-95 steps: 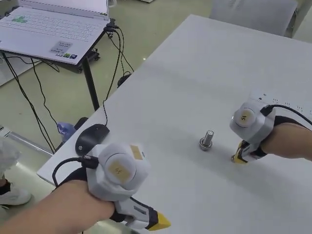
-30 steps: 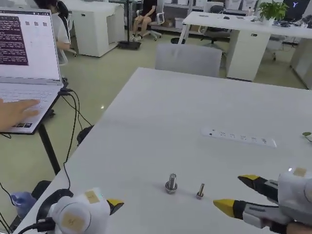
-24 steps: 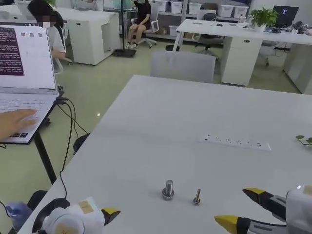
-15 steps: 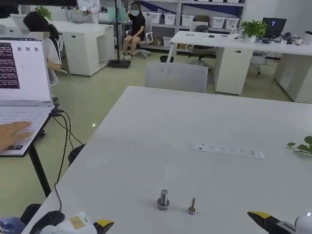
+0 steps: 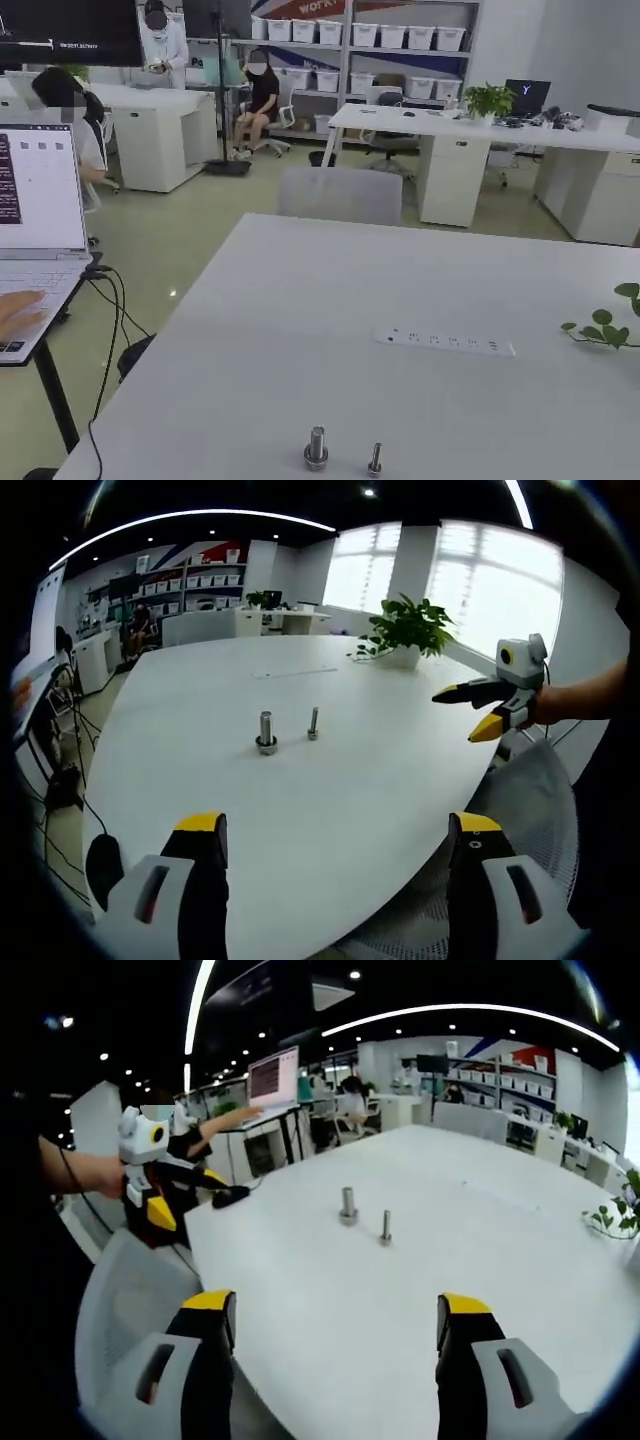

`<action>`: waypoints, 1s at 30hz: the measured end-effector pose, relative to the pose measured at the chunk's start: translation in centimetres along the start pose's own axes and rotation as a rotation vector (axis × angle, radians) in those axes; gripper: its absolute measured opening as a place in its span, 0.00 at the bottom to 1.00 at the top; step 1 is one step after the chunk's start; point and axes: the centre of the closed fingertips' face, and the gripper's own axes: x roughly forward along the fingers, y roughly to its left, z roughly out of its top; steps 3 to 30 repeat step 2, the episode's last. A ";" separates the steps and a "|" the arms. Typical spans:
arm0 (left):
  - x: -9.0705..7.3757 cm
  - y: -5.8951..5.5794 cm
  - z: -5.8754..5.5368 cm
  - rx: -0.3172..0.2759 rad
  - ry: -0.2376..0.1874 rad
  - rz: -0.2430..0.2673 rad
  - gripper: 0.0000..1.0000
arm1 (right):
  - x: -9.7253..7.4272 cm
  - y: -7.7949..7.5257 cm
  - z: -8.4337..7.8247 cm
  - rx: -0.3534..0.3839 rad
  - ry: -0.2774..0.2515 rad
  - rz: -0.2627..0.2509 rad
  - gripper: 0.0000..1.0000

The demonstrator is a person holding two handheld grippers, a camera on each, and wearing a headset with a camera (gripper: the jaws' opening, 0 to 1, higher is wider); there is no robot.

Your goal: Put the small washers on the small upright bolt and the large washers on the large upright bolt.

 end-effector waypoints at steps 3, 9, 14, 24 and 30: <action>-0.1 -0.1 -0.1 -0.001 0.002 -0.003 0.92 | -0.1 0.5 0.0 -0.006 -0.002 0.005 0.85; -0.1 -0.1 -0.1 -0.001 0.002 -0.003 0.92 | -0.1 0.5 0.0 -0.006 -0.002 0.005 0.85; -0.1 -0.1 -0.1 -0.001 0.002 -0.003 0.92 | -0.1 0.5 0.0 -0.006 -0.002 0.005 0.85; -0.1 -0.1 -0.1 -0.001 0.002 -0.003 0.92 | -0.1 0.5 0.0 -0.006 -0.002 0.005 0.85; -0.1 -0.1 -0.1 -0.001 0.002 -0.003 0.92 | -0.1 0.5 0.0 -0.006 -0.002 0.005 0.85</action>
